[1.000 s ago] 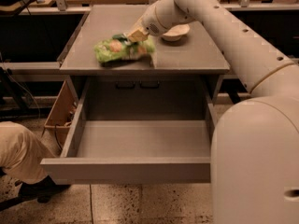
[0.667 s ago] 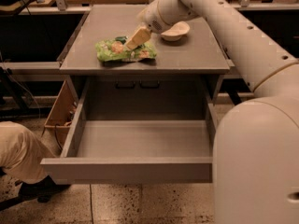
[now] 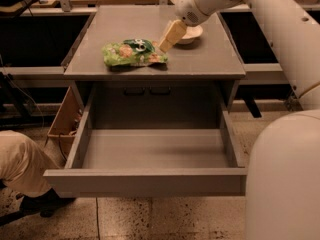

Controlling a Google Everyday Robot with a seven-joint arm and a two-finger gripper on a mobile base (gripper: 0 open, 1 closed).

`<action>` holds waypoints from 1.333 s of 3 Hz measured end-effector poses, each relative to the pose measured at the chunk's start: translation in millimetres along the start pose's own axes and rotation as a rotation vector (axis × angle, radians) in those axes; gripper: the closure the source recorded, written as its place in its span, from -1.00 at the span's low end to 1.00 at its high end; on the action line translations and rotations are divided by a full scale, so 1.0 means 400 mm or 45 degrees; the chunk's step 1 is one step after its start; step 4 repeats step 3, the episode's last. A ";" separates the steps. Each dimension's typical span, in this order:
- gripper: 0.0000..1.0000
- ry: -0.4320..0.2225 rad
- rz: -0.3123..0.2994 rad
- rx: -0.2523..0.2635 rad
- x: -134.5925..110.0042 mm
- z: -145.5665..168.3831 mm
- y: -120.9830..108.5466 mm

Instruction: Pick green rice chip bag from top drawer and place on counter

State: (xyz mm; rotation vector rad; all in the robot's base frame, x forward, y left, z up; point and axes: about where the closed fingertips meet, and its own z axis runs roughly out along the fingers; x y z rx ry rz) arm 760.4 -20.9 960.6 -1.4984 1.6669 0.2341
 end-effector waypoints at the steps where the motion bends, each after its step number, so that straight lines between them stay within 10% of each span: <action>1: -1.00 0.041 -0.056 0.034 0.063 -0.133 -0.004; 2: -1.00 0.097 -0.106 0.085 0.175 -0.287 -0.011; 4: -1.00 0.097 -0.106 0.085 0.175 -0.287 -0.011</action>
Offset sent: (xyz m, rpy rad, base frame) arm -0.0675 -0.2059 0.0414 -0.1506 -0.1323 -0.0571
